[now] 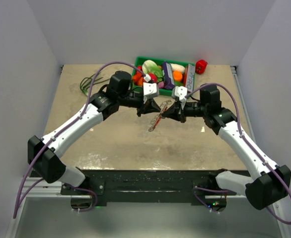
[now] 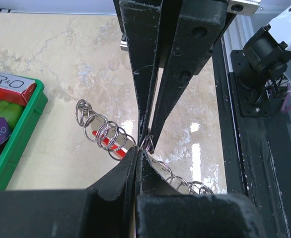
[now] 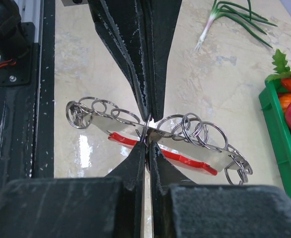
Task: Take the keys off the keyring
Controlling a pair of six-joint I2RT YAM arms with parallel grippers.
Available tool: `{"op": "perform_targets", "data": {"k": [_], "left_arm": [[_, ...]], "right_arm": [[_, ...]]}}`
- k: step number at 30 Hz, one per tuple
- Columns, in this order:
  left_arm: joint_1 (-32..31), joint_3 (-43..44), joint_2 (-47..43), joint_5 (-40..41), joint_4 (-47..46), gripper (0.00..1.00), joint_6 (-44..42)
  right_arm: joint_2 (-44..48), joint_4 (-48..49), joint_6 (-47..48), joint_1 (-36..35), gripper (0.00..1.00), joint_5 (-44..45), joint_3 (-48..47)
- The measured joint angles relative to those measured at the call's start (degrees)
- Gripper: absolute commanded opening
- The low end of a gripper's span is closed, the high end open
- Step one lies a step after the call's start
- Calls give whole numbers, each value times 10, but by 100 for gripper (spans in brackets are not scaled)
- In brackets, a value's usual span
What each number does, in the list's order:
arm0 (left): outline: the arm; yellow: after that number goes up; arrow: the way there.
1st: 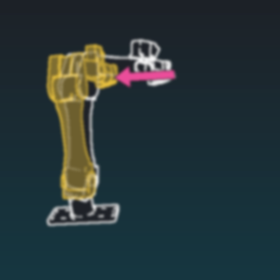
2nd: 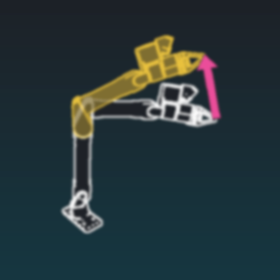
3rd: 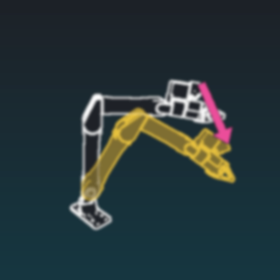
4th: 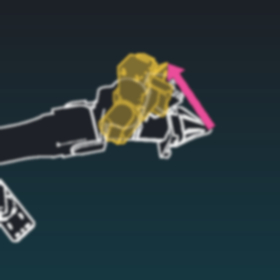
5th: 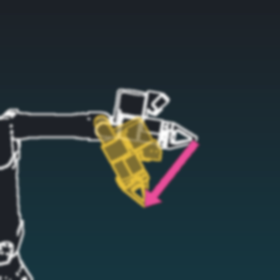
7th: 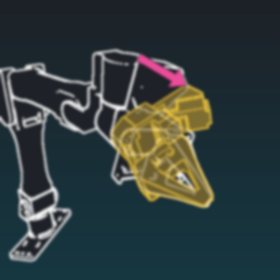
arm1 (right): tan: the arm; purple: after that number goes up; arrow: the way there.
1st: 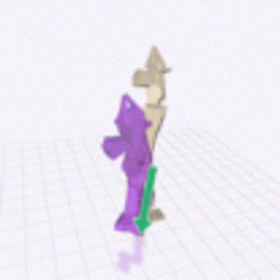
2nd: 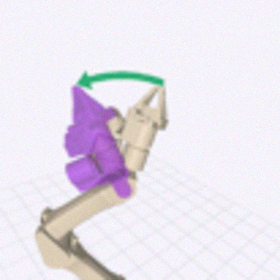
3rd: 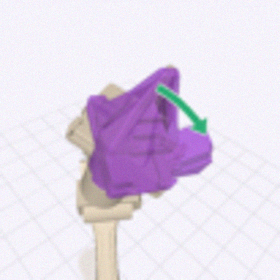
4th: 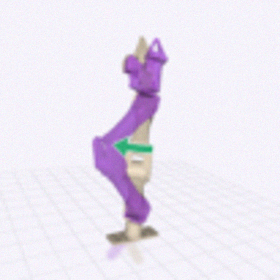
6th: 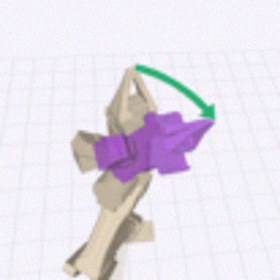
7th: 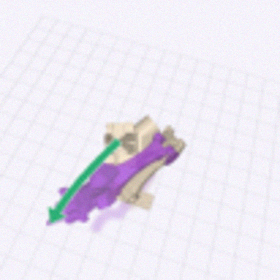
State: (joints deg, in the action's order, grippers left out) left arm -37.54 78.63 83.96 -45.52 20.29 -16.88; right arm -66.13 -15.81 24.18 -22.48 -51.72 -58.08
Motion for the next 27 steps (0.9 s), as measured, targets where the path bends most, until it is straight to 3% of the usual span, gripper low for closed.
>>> {"op": "perform_targets", "data": {"k": [8, 19, 27], "left_arm": [[-4, -2, -10, 2, 9, 0, -41], [-24, -4, -17, 10, 32, 0, -98], [-52, -4, -17, 74, 64, 0, -159]], "right_arm": [[-33, -114, 67, 0, 0, -10, -83], [-45, -201, 110, 0, 0, -37, -115], [-104, -284, 149, 1, 0, -69, -155]]}}
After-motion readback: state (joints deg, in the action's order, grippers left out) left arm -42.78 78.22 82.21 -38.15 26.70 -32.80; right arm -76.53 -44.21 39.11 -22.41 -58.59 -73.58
